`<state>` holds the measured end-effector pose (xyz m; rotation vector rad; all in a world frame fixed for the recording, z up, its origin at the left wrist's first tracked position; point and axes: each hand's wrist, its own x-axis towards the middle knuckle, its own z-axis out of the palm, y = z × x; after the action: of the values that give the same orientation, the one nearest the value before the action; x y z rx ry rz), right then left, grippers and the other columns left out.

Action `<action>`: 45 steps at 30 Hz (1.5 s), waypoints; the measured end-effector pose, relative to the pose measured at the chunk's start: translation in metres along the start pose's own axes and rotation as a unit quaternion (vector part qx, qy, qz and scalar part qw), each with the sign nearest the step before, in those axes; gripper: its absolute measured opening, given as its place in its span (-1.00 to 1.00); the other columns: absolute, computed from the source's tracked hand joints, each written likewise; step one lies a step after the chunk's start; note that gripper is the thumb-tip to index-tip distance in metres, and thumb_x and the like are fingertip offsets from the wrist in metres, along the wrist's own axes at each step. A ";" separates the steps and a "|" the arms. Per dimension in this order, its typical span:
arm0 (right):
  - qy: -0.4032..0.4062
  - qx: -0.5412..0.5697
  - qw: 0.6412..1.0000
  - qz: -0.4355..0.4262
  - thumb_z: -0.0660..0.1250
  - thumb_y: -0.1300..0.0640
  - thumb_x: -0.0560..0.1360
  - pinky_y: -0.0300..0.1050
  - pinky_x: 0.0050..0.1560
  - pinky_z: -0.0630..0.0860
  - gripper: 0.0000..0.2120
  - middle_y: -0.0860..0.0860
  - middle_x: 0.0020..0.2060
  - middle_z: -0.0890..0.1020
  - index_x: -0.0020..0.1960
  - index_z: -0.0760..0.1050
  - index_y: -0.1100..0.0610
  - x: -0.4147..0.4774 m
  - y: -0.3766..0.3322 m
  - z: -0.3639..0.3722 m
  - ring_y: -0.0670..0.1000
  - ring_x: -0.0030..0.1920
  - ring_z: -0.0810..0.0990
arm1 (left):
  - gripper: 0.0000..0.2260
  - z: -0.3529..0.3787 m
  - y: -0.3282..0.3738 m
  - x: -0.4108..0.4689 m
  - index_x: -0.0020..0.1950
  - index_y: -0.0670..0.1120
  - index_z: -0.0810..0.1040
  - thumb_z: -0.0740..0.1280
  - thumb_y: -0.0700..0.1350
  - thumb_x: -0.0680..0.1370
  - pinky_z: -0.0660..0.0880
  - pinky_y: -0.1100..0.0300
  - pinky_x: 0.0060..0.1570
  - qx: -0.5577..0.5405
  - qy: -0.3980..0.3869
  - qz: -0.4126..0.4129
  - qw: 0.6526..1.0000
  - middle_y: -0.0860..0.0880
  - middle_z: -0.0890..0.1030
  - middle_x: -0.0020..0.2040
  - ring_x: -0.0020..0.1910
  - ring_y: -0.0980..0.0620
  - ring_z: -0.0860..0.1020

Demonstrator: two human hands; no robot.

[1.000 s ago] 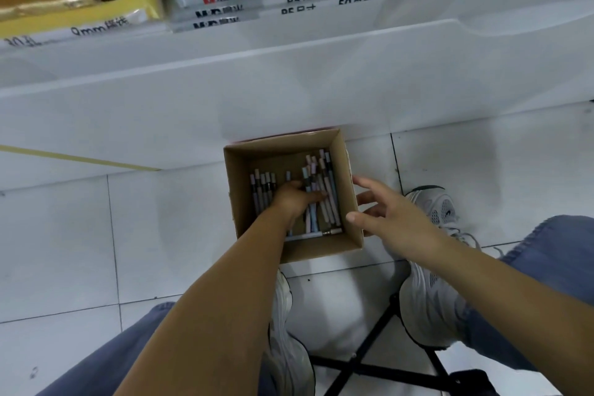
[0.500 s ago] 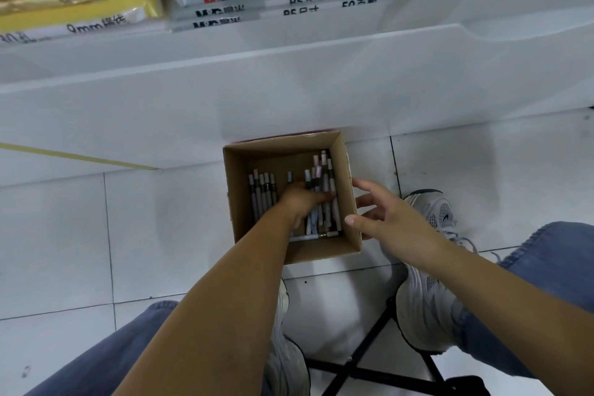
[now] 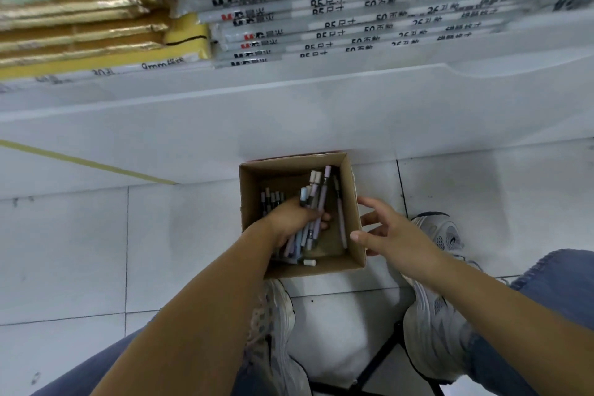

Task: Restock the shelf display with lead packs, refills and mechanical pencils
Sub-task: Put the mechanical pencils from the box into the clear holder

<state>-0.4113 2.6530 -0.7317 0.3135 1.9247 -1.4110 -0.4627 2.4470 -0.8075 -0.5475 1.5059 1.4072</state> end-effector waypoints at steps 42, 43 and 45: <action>0.355 -0.023 0.615 -0.703 0.35 0.22 0.53 -0.09 -0.13 0.65 -0.58 -0.25 -0.12 0.58 0.05 0.39 -0.33 -0.245 -0.433 -0.107 -0.04 -0.10 0.68 | -0.73 0.027 0.283 -0.412 -0.17 -0.14 0.64 0.27 -0.06 0.64 0.57 0.17 -0.35 -0.061 0.149 0.638 0.753 -0.12 0.66 -0.26 -0.44 0.00 0.56; 0.366 -0.044 0.617 -0.695 0.35 0.22 0.53 -0.01 -0.10 0.64 -0.57 -0.27 -0.14 0.57 0.04 0.38 -0.34 -0.239 -0.437 -0.110 -0.03 -0.10 0.67 | -0.72 0.027 0.285 -0.409 -0.21 -0.11 0.64 0.27 -0.06 0.64 0.56 0.16 -0.37 -0.068 0.153 0.643 0.748 -0.12 0.65 -0.26 -0.45 -0.01 0.53; 0.378 -0.080 0.629 -0.675 0.35 0.23 0.52 0.11 -0.06 0.61 -0.55 -0.22 -0.18 0.58 0.01 0.38 -0.36 -0.226 -0.442 -0.113 0.00 -0.11 0.65 | -0.75 0.026 0.290 -0.404 -0.18 -0.11 0.62 0.27 -0.08 0.64 0.53 0.16 -0.41 -0.087 0.148 0.650 0.740 -0.10 0.66 -0.26 -0.48 0.00 0.49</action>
<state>-0.5496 2.6386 -0.2423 -1.0961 3.2121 -2.1140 -0.5221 2.4246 -0.3137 0.3692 2.1433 2.6134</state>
